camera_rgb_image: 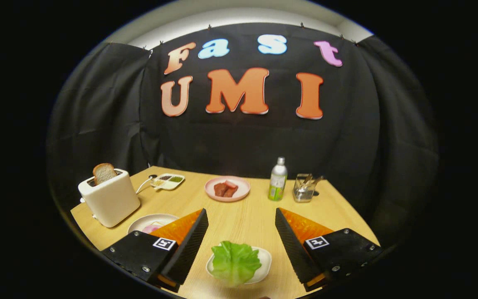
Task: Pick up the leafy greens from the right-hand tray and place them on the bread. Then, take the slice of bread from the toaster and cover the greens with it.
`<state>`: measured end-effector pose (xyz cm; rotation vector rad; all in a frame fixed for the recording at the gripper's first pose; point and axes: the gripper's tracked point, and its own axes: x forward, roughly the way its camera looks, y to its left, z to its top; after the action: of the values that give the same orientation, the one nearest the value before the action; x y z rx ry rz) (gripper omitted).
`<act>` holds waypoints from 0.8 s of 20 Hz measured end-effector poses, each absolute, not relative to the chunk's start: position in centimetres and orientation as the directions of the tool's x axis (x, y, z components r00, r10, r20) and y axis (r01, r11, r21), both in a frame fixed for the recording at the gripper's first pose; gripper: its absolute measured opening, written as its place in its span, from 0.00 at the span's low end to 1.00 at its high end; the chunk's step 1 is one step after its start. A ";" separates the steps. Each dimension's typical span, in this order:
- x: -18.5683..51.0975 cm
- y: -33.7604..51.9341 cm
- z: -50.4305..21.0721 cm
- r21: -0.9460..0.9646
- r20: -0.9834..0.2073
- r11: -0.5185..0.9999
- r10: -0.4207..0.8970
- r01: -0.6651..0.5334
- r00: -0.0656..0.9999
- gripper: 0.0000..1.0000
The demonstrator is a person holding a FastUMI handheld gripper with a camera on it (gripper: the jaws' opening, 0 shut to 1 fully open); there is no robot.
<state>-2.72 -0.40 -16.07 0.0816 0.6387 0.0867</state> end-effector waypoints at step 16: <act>-7.0 0.9 -29.9 0.071 -0.910 0.994 0.097 -0.078 0.404 0.97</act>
<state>-6.98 0.86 -29.93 0.0178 1.1499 0.1106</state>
